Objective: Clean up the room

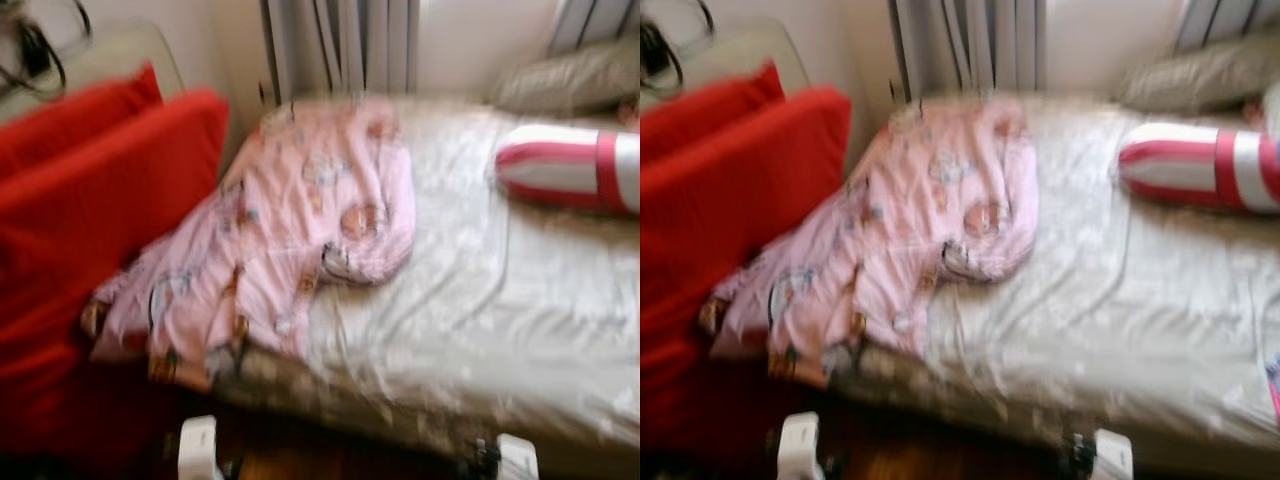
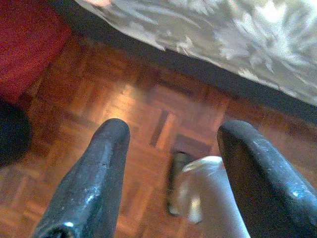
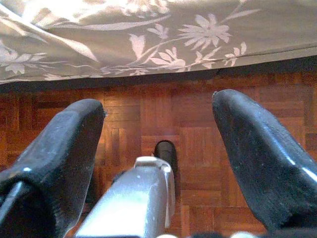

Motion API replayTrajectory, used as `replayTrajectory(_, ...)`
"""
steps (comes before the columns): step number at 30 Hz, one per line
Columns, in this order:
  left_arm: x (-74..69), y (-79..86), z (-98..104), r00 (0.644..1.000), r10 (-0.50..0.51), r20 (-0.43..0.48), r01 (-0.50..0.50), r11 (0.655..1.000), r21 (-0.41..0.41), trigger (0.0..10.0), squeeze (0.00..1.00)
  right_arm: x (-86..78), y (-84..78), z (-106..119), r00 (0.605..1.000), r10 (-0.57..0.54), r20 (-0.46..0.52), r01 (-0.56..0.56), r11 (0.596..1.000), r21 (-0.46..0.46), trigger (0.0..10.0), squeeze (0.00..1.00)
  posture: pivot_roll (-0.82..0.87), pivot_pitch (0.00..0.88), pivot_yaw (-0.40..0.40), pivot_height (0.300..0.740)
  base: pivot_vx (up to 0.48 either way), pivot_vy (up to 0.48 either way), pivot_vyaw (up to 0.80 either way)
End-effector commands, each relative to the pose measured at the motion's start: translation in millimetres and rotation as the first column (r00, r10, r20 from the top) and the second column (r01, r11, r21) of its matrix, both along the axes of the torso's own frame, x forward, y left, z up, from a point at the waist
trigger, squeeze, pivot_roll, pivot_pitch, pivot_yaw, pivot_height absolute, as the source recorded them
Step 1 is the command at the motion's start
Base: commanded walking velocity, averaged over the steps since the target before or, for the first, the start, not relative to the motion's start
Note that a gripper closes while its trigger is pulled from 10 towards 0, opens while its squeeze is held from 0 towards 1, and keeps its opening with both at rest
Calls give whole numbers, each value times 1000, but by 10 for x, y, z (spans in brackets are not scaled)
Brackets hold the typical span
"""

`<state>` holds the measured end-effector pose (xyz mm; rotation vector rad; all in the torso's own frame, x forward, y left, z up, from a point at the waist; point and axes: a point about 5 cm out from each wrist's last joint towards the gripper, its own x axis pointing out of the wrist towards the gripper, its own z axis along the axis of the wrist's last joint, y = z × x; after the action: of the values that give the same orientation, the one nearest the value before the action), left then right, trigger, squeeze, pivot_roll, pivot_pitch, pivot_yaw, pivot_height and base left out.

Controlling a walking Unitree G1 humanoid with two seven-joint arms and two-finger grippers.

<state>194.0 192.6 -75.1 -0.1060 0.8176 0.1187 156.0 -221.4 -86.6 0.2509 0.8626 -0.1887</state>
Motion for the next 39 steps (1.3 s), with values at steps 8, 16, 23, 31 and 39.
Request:
replayTrajectory(8,-46,102,-8,1000,13,-12,-13,1000,22,10000,0,16,96,-14,1000,3,0,-3,1000,27,10000,0,65,67,50,740,0,480,0)
replayTrajectory(16,-44,91,-8,1000,18,-9,-18,1000,20,10000,0,15,81,-12,1000,8,-2,-8,1000,22,10000,0,65,70,44,740,0,480,0)
replayTrajectory(23,-37,82,-3,1000,14,1,-14,1000,19,10000,0,12,79,-14,1000,9,-4,-9,1000,21,10000,0,65,70,45,740,0,0,0)
replayTrajectory(31,-37,88,-3,1000,12,0,-12,1000,19,10000,0,25,85,-6,999,41,4,-41,999,14,10000,0,66,65,47,740,0,0,0)
replayTrajectory(39,-60,93,-13,1000,6,-6,-6,1000,20,10000,0,15,98,-10,999,52,6,-52,999,14,10000,0,59,36,54,740,0,0,720)
